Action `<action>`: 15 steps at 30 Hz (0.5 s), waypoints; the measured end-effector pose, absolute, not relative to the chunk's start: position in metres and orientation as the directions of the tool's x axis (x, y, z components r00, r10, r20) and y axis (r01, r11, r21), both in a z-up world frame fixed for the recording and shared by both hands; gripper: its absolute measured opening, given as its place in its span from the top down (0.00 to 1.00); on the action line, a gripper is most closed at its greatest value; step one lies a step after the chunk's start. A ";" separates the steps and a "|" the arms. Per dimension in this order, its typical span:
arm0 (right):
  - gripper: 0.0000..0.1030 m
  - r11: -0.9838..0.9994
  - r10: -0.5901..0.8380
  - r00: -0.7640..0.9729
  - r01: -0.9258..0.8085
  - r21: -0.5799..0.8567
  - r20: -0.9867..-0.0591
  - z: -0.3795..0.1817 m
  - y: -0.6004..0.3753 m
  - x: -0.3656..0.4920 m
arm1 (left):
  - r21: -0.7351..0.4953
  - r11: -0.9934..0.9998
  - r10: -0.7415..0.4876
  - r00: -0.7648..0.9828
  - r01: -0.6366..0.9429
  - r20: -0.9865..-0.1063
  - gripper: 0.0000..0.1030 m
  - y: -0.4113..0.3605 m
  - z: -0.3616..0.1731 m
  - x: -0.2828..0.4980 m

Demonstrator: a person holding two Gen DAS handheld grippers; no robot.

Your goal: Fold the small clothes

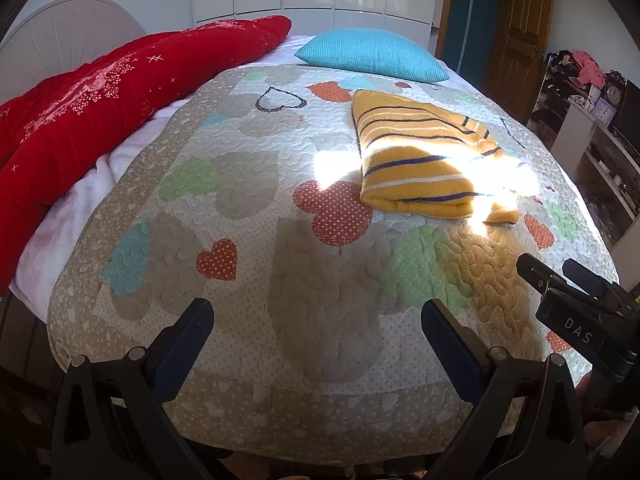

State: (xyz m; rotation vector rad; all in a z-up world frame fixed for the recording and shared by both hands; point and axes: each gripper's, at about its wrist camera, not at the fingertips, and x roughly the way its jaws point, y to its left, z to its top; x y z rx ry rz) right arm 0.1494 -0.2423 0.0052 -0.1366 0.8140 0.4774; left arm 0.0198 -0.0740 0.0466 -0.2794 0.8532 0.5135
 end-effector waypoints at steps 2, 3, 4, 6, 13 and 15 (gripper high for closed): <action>0.18 0.886 0.356 0.587 -0.460 0.062 -0.727 0.005 -0.242 0.150 | -0.038 0.845 0.308 0.543 -0.534 -0.782 0.00 -0.074 0.044 0.020; 0.18 0.886 0.355 0.587 -0.459 0.062 -0.728 0.005 -0.241 0.150 | -0.042 0.846 0.302 0.541 -0.532 -0.785 0.00 -0.074 0.043 0.021; 0.18 0.886 0.355 0.586 -0.460 0.062 -0.729 0.004 -0.242 0.150 | -0.046 0.847 0.295 0.539 -0.530 -0.789 0.00 -0.074 0.042 0.021; 0.18 0.887 0.354 0.585 -0.458 0.062 -0.730 0.004 -0.242 0.150 | -0.052 0.848 0.286 0.538 -0.527 -0.793 0.00 -0.075 0.040 0.021; 0.18 0.891 0.350 0.583 -0.449 0.068 -0.734 0.001 -0.243 0.150 | -0.051 0.852 0.280 0.537 -0.521 -0.796 0.00 -0.077 0.039 0.021; 0.18 0.891 0.350 0.583 -0.448 0.069 -0.733 0.001 -0.243 0.149 | -0.053 0.853 0.277 0.536 -0.519 -0.797 0.00 -0.077 0.038 0.021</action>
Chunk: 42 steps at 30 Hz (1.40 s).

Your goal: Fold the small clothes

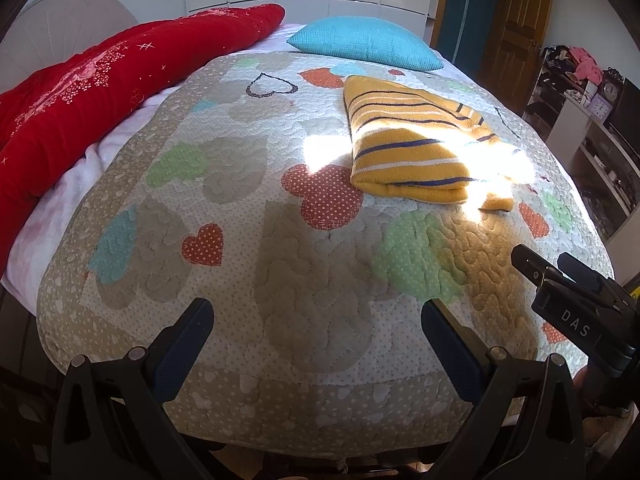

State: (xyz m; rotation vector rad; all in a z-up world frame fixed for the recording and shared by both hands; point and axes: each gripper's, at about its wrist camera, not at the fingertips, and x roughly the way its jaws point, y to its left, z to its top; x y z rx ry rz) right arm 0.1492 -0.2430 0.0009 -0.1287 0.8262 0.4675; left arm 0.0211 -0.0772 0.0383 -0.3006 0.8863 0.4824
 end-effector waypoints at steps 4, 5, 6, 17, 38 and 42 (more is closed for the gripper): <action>0.18 0.891 0.350 0.583 -0.449 0.068 -0.734 0.001 -0.243 0.150 | -0.057 0.854 0.272 0.537 -0.517 -0.799 0.00 -0.078 0.037 0.022; 0.18 0.891 0.350 0.583 -0.449 0.068 -0.734 0.001 -0.244 0.150 | -0.057 0.854 0.271 0.536 -0.516 -0.800 0.00 -0.078 0.037 0.022; 0.18 0.891 0.350 0.582 -0.449 0.068 -0.734 0.001 -0.244 0.150 | -0.057 0.855 0.270 0.535 -0.516 -0.801 0.00 -0.078 0.037 0.022; 0.17 0.897 0.341 0.580 -0.435 0.073 -0.739 -0.002 -0.245 0.151 | -0.056 0.859 0.259 0.528 -0.508 -0.809 0.00 -0.080 0.033 0.023; 0.16 0.900 0.339 0.580 -0.430 0.075 -0.741 -0.004 -0.245 0.150 | -0.057 0.859 0.252 0.517 -0.509 -0.818 0.00 -0.079 0.029 0.023; 0.16 0.902 0.336 0.580 -0.426 0.076 -0.742 -0.006 -0.244 0.149 | -0.060 0.859 0.249 0.517 -0.508 -0.819 0.00 -0.079 0.028 0.022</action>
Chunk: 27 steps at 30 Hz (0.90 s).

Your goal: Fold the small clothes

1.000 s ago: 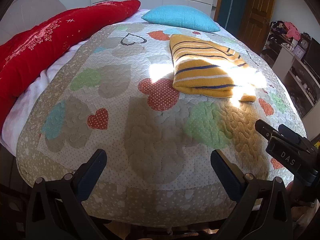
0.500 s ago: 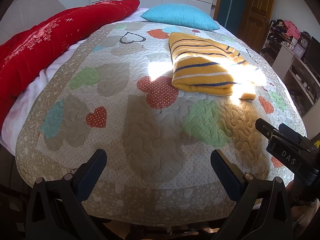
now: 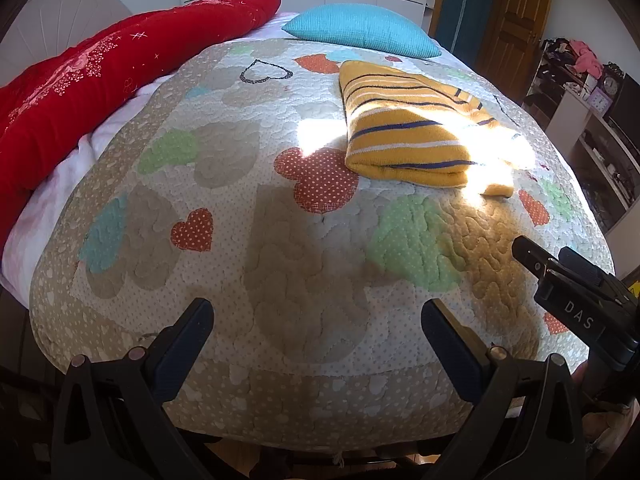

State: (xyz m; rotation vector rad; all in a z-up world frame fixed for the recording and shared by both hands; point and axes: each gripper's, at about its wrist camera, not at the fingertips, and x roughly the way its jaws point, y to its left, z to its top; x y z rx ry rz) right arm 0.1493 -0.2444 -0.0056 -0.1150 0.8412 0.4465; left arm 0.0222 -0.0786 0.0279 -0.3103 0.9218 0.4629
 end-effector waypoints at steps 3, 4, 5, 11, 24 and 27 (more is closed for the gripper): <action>0.16 0.902 0.337 0.580 -0.426 0.076 -0.742 -0.005 -0.245 0.149 | -0.061 0.859 0.248 0.518 -0.508 -0.819 0.00 -0.079 0.028 0.022; 0.16 0.902 0.336 0.580 -0.426 0.076 -0.742 -0.005 -0.245 0.150 | -0.061 0.859 0.248 0.518 -0.508 -0.819 0.00 -0.079 0.028 0.022; 0.16 0.902 0.336 0.580 -0.425 0.076 -0.742 -0.006 -0.245 0.150 | -0.061 0.859 0.248 0.517 -0.508 -0.819 0.00 -0.079 0.028 0.022; 0.16 0.902 0.336 0.581 -0.426 0.075 -0.742 -0.005 -0.244 0.150 | -0.062 0.860 0.246 0.517 -0.507 -0.820 0.00 -0.078 0.028 0.022; 0.16 0.901 0.334 0.580 -0.428 0.071 -0.743 -0.005 -0.239 0.149 | -0.063 0.862 0.236 0.509 -0.502 -0.828 0.00 -0.078 0.024 0.023; 0.16 0.901 0.333 0.578 -0.429 0.070 -0.745 -0.005 -0.238 0.150 | -0.065 0.863 0.232 0.506 -0.502 -0.831 0.00 -0.078 0.023 0.024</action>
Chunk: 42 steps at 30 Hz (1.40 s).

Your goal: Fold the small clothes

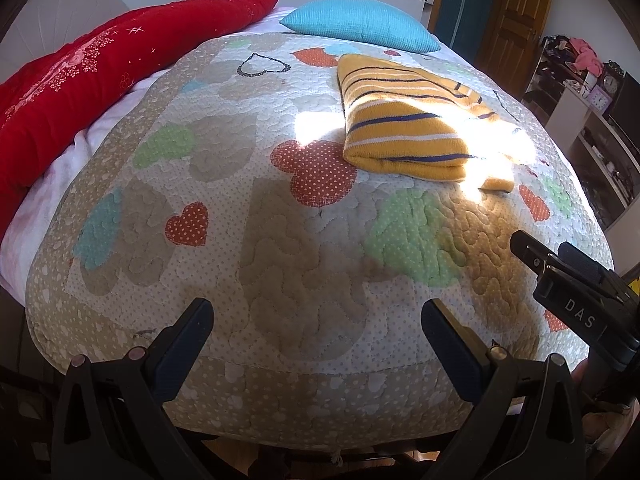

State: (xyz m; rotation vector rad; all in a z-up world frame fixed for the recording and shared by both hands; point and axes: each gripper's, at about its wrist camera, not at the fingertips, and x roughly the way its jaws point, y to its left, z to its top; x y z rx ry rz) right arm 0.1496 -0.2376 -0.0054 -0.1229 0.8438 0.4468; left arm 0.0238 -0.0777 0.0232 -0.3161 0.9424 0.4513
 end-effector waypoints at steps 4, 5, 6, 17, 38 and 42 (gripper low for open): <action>0.15 0.900 0.333 0.579 -0.430 0.068 -0.745 -0.006 -0.236 0.149 | -0.068 0.863 0.228 0.504 -0.501 -0.833 0.00 -0.078 0.023 0.024; 0.15 0.900 0.333 0.579 -0.430 0.068 -0.744 -0.006 -0.236 0.148 | -0.068 0.863 0.227 0.504 -0.501 -0.833 0.00 -0.078 0.023 0.024; 0.15 0.900 0.332 0.579 -0.430 0.067 -0.744 -0.006 -0.236 0.148 | -0.069 0.863 0.226 0.504 -0.501 -0.833 0.00 -0.078 0.022 0.024; 0.15 0.902 0.328 0.573 -0.425 0.070 -0.751 -0.010 -0.237 0.148 | -0.070 0.864 0.219 0.498 -0.499 -0.839 0.00 -0.078 0.019 0.024; 0.14 0.924 0.305 0.651 -0.379 0.051 -0.695 -0.019 -0.248 0.159 | -0.090 0.880 0.197 0.530 -0.467 -0.825 0.00 -0.080 0.007 0.039; 0.14 0.927 0.297 0.658 -0.373 0.042 -0.692 -0.022 -0.250 0.164 | -0.099 0.884 0.185 0.536 -0.457 -0.823 0.00 -0.080 0.005 0.047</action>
